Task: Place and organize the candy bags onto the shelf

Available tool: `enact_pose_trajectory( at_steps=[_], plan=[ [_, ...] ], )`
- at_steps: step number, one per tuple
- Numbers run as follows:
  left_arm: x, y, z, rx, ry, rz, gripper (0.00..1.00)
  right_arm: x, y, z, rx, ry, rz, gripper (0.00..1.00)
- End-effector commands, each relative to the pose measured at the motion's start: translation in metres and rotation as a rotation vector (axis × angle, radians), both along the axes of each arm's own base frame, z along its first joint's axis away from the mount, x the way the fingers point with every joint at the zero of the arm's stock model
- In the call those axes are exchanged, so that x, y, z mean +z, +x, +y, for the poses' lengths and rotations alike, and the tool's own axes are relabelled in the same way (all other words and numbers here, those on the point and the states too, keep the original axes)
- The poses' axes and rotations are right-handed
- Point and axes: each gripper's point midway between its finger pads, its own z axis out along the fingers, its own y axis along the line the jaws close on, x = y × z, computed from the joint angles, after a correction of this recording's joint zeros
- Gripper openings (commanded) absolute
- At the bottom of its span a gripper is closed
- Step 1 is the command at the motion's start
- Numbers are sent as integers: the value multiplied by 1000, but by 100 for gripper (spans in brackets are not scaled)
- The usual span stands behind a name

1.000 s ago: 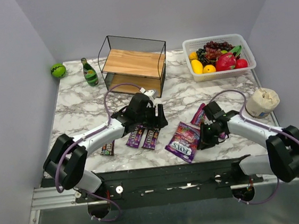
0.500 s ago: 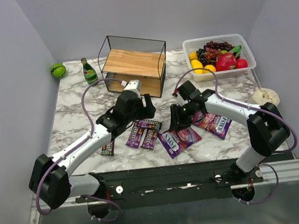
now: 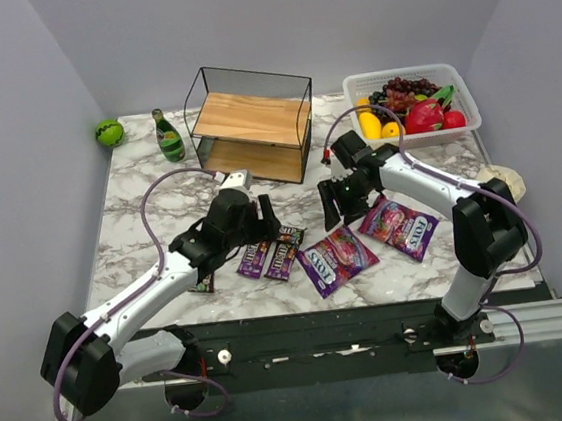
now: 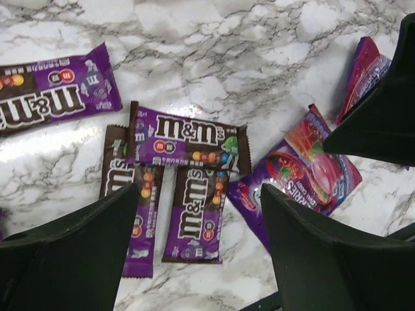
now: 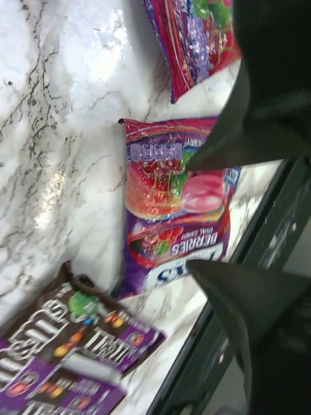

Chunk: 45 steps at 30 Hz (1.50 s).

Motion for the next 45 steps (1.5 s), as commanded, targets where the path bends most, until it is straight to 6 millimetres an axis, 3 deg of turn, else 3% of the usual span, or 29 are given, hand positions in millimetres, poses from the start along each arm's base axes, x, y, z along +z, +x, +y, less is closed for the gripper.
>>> enact_pose_trajectory(
  at_steps=[1, 2, 5, 16, 26, 30, 34, 37, 40, 45],
  plan=[
    [-7, -17, 25, 64, 18, 19, 86, -10, -35, -14, 215, -65, 16, 74],
    [-3, -19, 28, 71, 7, 8, 87, -11, -42, -10, 259, -72, 17, 82],
    [-5, -24, 36, 89, 17, 6, 88, -18, -46, -8, 294, -134, 16, 91],
    [-7, -25, 47, 96, 52, -14, 90, -57, -54, -18, 369, -314, 56, 91],
    [-6, -18, 43, 76, 25, -7, 92, -82, -22, -14, -90, -386, -4, 86],
    [-3, -15, 40, 56, 12, 2, 92, -88, -7, -2, -341, -343, 21, 86],
    [-2, -14, 31, 27, -22, 29, 93, -70, 7, 38, -439, -110, 78, 82],
    [-4, -15, 19, -6, -68, 51, 93, -30, 16, 52, -404, -15, 26, 81],
    [-10, -20, 4, -32, -146, 94, 93, -6, 17, 33, -406, -30, -48, 81],
    [-13, -31, -11, -28, -254, 168, 93, -10, 34, -21, -447, -84, -88, 76]
  ],
)
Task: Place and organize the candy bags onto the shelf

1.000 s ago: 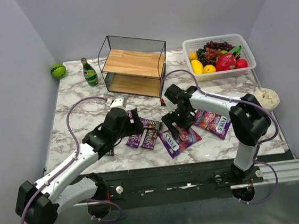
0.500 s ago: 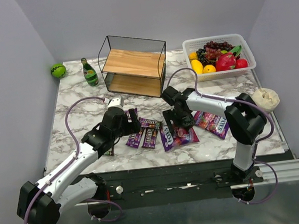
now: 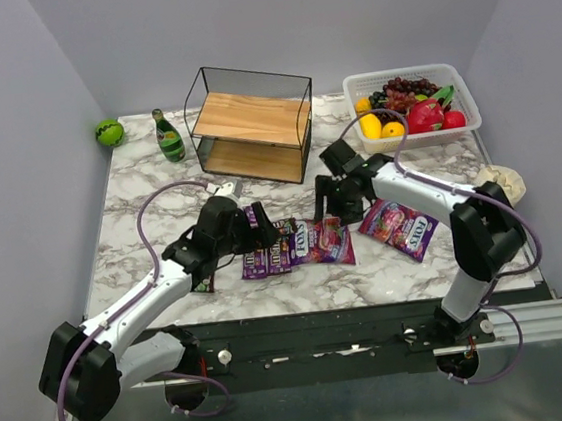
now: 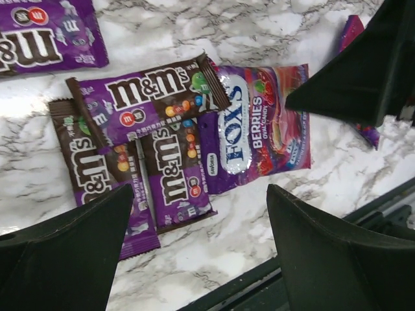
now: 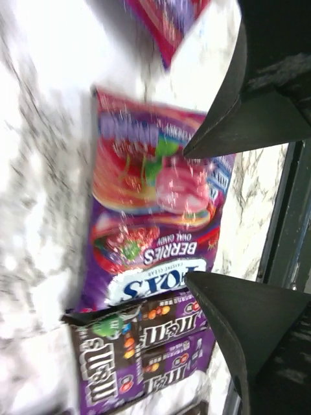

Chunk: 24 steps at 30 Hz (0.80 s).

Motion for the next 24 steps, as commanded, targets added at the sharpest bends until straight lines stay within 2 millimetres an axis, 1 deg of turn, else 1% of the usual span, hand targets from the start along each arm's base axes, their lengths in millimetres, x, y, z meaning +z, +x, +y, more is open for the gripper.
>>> enact_pose_trajectory(
  at_steps=[1, 2, 3, 4, 5, 6, 7, 8, 9, 10, 11, 12, 13, 14, 15, 16, 17, 18, 19, 20, 21, 22, 24],
  plan=[
    [3, -10, -21, -8, -140, 57, 93, 3, 28, -44, -49, -35, -76, 75],
    [2, -11, -23, -1, -151, 64, 93, 2, 37, -53, -55, -35, -88, 72],
    [1, -13, -25, 14, -173, 85, 93, 2, 49, -52, -15, -26, -131, 70],
    [-1, -15, -29, 20, -188, 94, 92, -1, 54, -54, -10, -31, -129, 69],
    [-4, -17, -32, 25, -199, 109, 90, -3, 68, -53, 2, -27, -130, 65],
    [-7, -18, -36, 28, -209, 117, 86, -5, 75, -54, 32, -45, -145, 63],
    [-9, -23, -44, 36, -229, 131, 84, -4, 82, -54, 38, -52, -155, 61],
    [-12, -25, -47, 43, -235, 146, 81, -7, 91, -51, 49, -43, -152, 59],
    [-18, -30, -54, 37, -232, 173, 77, -7, 96, -50, 60, -37, -153, 58],
    [-19, -32, -60, 34, -241, 185, 75, -8, 98, -49, 63, -32, -152, 56],
    [-18, -38, -72, 12, -237, 170, 74, -11, 100, -49, 65, -19, -147, 54],
    [-29, -40, -76, 11, -207, 185, 70, -16, 101, -48, 68, -11, -144, 54],
    [-29, -40, -83, 4, -204, 191, 68, -20, 99, -47, 67, -3, -133, 54],
    [-32, -46, -90, -11, -199, 213, 65, -23, 95, -43, 77, 22, -114, 52],
    [-41, -50, -95, -18, -178, 238, 62, -31, 88, -42, 87, 33, -89, 52],
    [-38, -52, -103, -32, -183, 236, 61, -34, 83, -41, 93, 43, -77, 51],
    [-41, -55, -107, -35, -176, 248, 60, -37, 79, -40, 92, 57, -65, 51],
    [-45, -64, -113, -57, -165, 262, 59, -40, 74, -41, 66, 63, -41, 50],
    [-49, -64, -111, -40, -152, 258, 59, -46, 61, -43, 61, 70, -11, 50],
    [-51, -65, -111, -31, -150, 264, 59, -44, 53, -35, 76, 120, 9, 49],
    [-56, -65, -110, -7, -156, 278, 58, -44, 48, -32, 68, 149, 17, 48],
    [-62, -66, -109, 2, -163, 283, 58, -46, 38, -33, 65, 162, 34, 47],
    [-70, -63, -107, 32, -163, 288, 57, -47, 25, -33, 67, 180, 61, 45]
  ],
)
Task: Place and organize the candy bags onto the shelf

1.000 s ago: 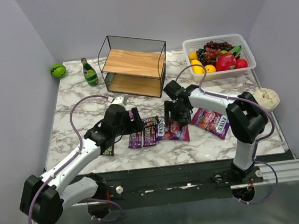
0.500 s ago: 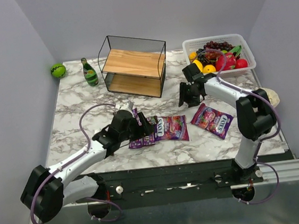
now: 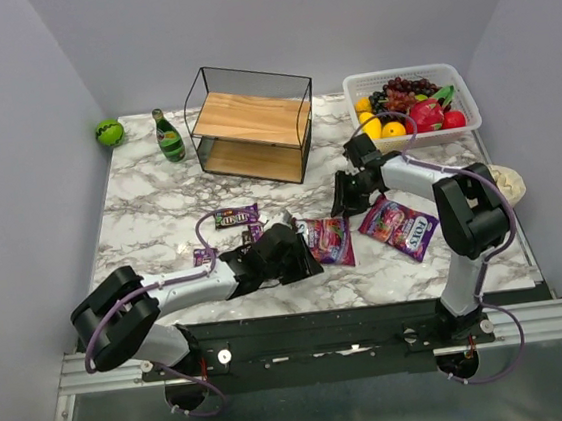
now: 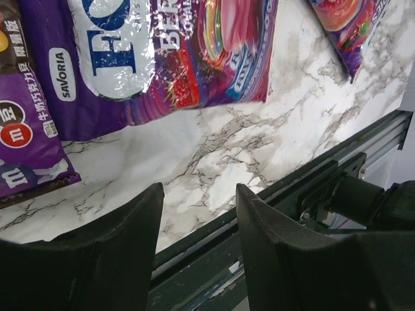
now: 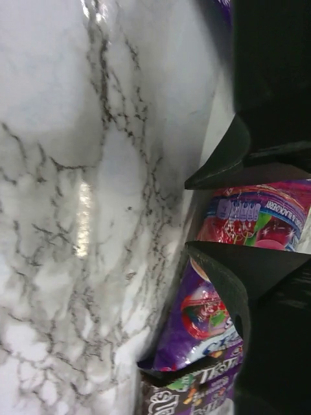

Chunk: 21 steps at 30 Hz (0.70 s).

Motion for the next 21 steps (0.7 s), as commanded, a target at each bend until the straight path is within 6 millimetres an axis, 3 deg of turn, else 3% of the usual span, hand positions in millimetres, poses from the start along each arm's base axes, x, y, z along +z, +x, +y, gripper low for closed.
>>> enact_pose_trajectory(
  at_steps=[1, 5, 7, 10, 12, 15, 21],
  plan=[
    [-8, 20, 0, 129, -23, -21, 57, 1, -34, 4, 1, 87, 76, 45],
    [-19, 42, 11, 197, -2, -14, 54, 3, -75, 7, 36, 156, 119, 44],
    [-27, 52, 18, 217, 16, -4, 54, 4, -86, 12, 40, 184, 134, 44],
    [-46, 75, 49, 267, 100, 6, 52, 9, -113, 31, 86, 226, 171, 43],
    [-54, 77, 66, 281, 155, 23, 52, 11, -124, 38, 104, 236, 187, 43],
    [-54, 88, 94, 316, 223, 8, 52, 16, -131, 48, 85, 266, 214, 44],
    [-23, 104, 118, 349, 283, -85, 57, 32, -129, 73, 99, 305, 211, 51]
  ],
)
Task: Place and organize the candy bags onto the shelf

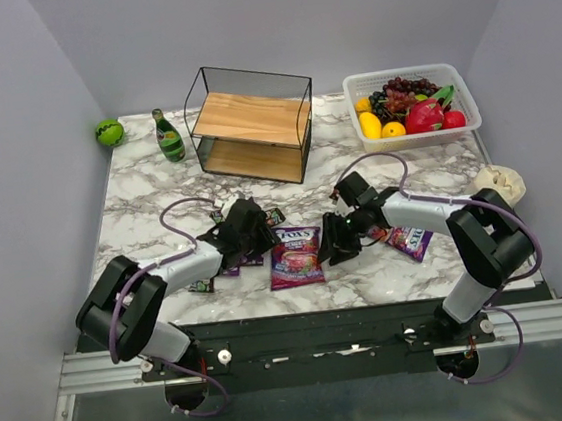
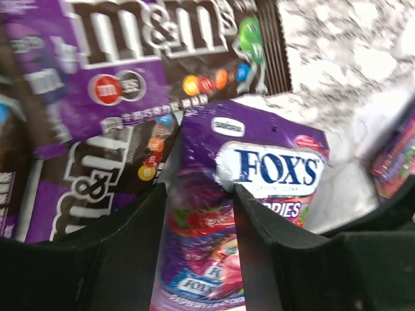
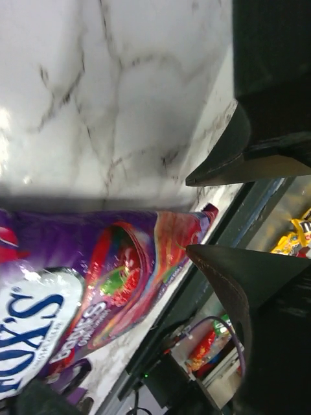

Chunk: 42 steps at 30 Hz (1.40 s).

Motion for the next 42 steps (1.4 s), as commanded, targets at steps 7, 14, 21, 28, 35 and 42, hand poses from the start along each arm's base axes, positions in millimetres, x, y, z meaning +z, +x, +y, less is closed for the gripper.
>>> enact_pose_trajectory(
  at_steps=[7, 14, 21, 28, 35, 42],
  plan=[
    [44, -17, 32, -7, 83, -70, 69, 20, 14, -7, -3, -70, -127, 65],
    [41, -60, 21, 30, -66, -27, 78, 19, 19, 4, 119, -11, -185, 69],
    [13, -91, 22, 73, -102, 49, 82, 3, 21, 11, 158, 18, -179, 70],
    [8, -109, 19, 150, -191, 101, 86, 6, 9, 34, 130, 151, -100, 50],
    [0, -118, 25, 252, -205, 189, 90, 15, -1, 60, -33, 238, 80, 31],
    [-2, -111, 25, 333, -234, 172, 91, 37, -2, 72, -130, 297, 167, 9]
  ],
)
